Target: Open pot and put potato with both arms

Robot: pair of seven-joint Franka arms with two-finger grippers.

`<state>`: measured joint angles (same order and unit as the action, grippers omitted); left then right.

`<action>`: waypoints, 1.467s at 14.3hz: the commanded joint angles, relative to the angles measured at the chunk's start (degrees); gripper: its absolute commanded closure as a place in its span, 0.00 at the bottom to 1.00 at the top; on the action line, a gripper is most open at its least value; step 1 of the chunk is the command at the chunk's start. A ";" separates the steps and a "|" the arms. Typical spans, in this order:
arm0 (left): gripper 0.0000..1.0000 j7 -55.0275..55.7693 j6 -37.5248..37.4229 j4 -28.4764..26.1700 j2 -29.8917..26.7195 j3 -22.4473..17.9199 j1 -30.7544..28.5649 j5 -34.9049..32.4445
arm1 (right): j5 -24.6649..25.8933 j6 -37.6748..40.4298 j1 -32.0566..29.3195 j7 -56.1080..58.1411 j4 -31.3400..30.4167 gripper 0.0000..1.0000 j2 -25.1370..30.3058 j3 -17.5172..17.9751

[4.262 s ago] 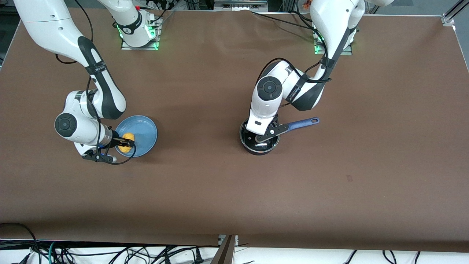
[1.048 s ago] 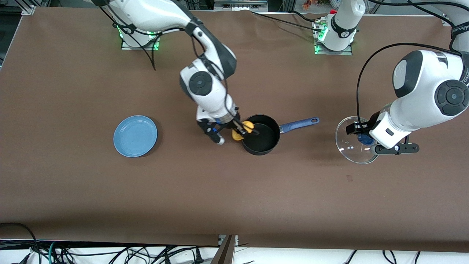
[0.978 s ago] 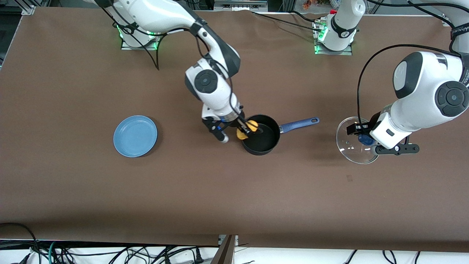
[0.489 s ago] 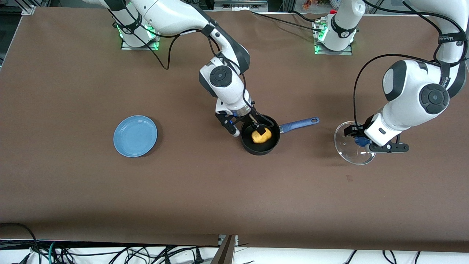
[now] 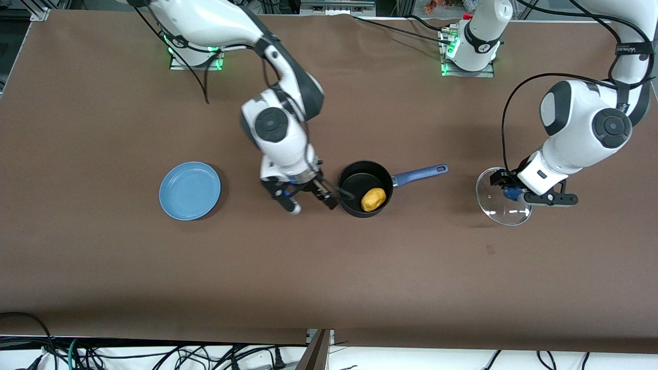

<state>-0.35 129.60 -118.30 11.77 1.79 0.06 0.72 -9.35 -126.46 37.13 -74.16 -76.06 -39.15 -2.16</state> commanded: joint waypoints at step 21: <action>0.58 -0.26 35.01 -19.69 6.33 0.23 -4.37 -9.86 | 7.49 39.10 -30.01 62.99 -13.86 0.00 37.48 -0.39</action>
<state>-0.40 162.51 -137.10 17.90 1.66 -3.13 -7.79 -3.95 -87.54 9.74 -13.20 -88.56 -3.47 -5.38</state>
